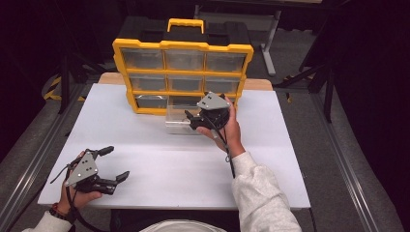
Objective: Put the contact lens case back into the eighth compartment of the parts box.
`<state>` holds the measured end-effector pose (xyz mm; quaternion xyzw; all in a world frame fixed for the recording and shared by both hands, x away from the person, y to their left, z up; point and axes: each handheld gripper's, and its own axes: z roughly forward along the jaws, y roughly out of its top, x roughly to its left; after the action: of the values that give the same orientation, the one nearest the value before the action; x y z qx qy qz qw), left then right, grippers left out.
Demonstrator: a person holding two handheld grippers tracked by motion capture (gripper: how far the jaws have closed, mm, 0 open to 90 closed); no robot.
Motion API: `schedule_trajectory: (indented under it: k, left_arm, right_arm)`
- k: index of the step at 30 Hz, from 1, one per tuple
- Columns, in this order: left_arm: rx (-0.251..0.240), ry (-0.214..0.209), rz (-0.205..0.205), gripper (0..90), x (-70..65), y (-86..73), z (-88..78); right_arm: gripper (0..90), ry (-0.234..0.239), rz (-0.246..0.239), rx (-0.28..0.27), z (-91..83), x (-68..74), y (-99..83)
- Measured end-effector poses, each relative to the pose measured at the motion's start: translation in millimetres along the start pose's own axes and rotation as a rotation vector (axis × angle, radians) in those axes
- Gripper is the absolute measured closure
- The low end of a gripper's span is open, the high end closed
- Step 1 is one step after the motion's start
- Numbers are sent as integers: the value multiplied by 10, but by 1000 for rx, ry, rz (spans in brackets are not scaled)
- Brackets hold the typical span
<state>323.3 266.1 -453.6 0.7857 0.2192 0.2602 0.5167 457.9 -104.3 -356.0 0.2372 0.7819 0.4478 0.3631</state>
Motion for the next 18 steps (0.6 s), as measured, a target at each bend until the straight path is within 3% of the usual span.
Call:
schedule_trajectory:
  k: [18]
  left_arm:
    - [-16,9,-4,63,1,1,-17]
  right_arm:
    - [118,11,-29,-11,-131,78,-64]
